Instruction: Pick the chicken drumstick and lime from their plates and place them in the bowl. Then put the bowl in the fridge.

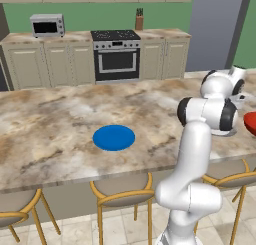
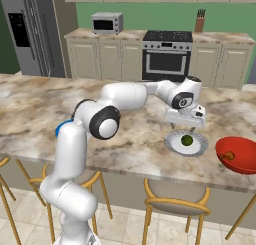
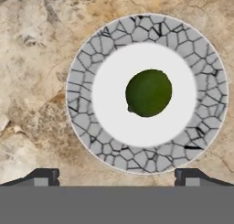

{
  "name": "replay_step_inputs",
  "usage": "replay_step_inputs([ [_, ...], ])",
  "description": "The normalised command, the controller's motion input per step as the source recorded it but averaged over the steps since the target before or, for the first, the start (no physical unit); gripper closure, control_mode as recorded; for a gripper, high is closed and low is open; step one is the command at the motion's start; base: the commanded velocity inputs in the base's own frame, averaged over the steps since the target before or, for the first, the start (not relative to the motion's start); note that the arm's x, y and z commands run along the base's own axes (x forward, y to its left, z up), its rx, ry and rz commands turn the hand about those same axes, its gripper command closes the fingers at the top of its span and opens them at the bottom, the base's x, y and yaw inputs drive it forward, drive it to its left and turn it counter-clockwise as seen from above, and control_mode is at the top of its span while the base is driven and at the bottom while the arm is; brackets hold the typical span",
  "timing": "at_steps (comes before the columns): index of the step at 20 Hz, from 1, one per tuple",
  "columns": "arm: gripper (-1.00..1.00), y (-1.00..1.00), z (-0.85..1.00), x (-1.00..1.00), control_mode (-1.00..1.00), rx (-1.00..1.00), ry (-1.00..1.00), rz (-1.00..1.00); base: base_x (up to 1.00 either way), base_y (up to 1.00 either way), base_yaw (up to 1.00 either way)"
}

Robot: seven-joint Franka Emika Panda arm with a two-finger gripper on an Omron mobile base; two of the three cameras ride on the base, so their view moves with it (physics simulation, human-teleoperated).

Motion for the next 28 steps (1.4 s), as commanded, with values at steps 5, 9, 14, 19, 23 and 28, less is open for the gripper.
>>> replay_step_inputs([
  [5, -1.00, -0.09, -0.20, 0.18, -1.00, 0.00, -0.07, 0.14, 0.00, 0.00, 0.00],
  [9, -1.00, -0.04, -0.26, 0.12, -1.00, 0.00, -0.08, 0.07, 0.00, 0.00, 0.00],
  [14, -1.00, -0.14, -0.17, 0.23, -1.00, 0.00, -0.04, 0.05, 0.00, 0.00, 0.00],
  [19, -1.00, -0.10, -0.08, 0.15, -1.00, 0.00, 0.00, 0.01, 0.00, 0.00, 0.00],
  [23, -1.00, -0.08, -0.17, 0.03, -1.00, 0.00, 0.00, 0.00, 0.00, 0.00, 0.00],
  [28, -1.00, -0.09, -0.23, 0.04, -1.00, 0.00, 0.00, 0.00, 0.00, 0.00, 0.00],
])
